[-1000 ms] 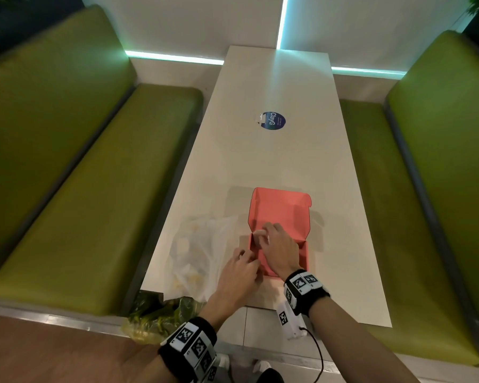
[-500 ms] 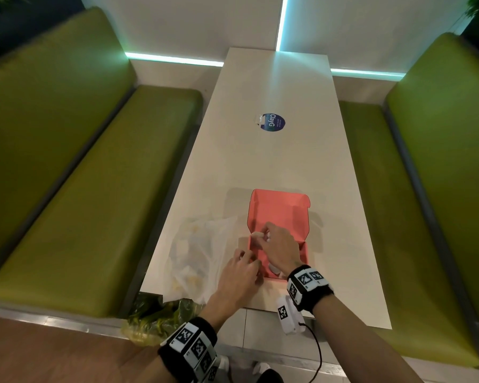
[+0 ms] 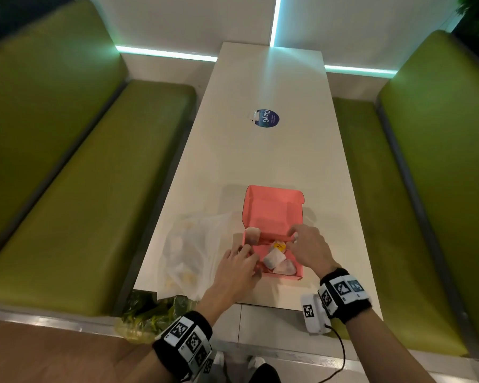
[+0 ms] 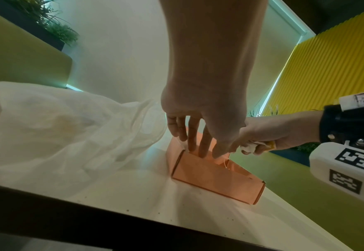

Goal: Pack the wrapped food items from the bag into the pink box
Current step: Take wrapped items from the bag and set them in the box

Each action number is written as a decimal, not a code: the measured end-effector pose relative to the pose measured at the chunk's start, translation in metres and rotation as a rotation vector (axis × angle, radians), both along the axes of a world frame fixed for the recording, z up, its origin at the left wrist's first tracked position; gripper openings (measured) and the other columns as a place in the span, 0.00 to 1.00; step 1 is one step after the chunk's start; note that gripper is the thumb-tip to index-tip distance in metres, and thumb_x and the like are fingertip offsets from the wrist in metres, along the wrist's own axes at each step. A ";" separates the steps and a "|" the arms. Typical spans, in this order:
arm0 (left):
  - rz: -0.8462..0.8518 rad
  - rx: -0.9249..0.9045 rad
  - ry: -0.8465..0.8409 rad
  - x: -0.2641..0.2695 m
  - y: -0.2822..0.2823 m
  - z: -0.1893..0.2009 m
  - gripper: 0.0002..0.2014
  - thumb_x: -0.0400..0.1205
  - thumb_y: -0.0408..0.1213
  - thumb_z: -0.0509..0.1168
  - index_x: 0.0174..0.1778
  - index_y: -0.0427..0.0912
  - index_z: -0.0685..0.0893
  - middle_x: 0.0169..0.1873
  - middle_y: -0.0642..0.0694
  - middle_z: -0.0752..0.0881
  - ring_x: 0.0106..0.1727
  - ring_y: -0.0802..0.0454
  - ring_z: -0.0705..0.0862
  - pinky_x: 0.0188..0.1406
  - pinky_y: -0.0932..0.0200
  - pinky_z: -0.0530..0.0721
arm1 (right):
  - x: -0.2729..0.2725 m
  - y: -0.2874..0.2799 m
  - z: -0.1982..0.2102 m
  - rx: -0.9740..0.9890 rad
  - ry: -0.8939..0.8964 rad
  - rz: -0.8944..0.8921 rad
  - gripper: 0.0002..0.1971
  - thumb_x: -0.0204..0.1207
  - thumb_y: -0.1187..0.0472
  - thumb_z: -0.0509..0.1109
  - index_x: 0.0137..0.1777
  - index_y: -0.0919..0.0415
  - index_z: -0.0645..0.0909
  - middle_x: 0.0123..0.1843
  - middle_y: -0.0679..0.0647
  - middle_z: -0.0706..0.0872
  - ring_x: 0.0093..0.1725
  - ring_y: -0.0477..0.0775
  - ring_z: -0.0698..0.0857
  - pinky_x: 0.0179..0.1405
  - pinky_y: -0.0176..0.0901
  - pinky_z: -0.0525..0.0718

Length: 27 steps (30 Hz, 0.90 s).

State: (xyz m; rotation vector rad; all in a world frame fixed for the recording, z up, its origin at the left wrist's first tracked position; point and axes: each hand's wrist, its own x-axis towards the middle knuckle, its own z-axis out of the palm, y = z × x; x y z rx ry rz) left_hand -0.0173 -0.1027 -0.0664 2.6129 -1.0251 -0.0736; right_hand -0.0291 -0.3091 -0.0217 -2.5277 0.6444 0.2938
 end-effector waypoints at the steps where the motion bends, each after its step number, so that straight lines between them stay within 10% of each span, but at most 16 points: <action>1: -0.003 -0.003 -0.006 0.000 -0.001 0.000 0.06 0.71 0.43 0.72 0.36 0.46 0.86 0.43 0.48 0.87 0.45 0.43 0.86 0.37 0.51 0.83 | -0.001 0.001 -0.003 -0.042 0.050 0.034 0.09 0.78 0.57 0.68 0.56 0.52 0.83 0.55 0.55 0.84 0.50 0.59 0.86 0.48 0.48 0.85; 11: 0.000 0.038 0.061 -0.004 -0.003 0.001 0.07 0.80 0.42 0.66 0.45 0.43 0.87 0.51 0.45 0.86 0.54 0.41 0.84 0.47 0.49 0.82 | -0.010 0.024 -0.019 -0.144 0.074 0.115 0.05 0.78 0.61 0.66 0.42 0.52 0.75 0.53 0.55 0.85 0.48 0.59 0.85 0.45 0.49 0.84; 16: -0.010 -0.193 0.164 0.003 -0.006 0.021 0.17 0.83 0.44 0.66 0.68 0.47 0.79 0.67 0.48 0.80 0.67 0.46 0.74 0.64 0.50 0.77 | -0.019 0.013 0.006 0.221 -0.033 0.107 0.15 0.74 0.43 0.77 0.38 0.51 0.78 0.43 0.45 0.85 0.36 0.46 0.84 0.36 0.46 0.83; 19: 0.004 -0.349 0.305 0.011 -0.015 0.048 0.20 0.86 0.49 0.61 0.73 0.47 0.76 0.67 0.51 0.79 0.66 0.53 0.74 0.67 0.56 0.75 | -0.020 0.007 0.031 0.292 -0.124 0.178 0.08 0.77 0.48 0.76 0.44 0.51 0.83 0.44 0.43 0.87 0.44 0.42 0.86 0.50 0.46 0.86; 27: 0.062 -0.792 0.485 0.027 -0.024 0.100 0.02 0.83 0.31 0.69 0.46 0.41 0.85 0.37 0.58 0.87 0.38 0.61 0.86 0.38 0.67 0.81 | -0.019 0.011 0.082 0.426 -0.457 0.133 0.01 0.76 0.61 0.76 0.45 0.57 0.88 0.40 0.46 0.88 0.43 0.40 0.84 0.43 0.26 0.76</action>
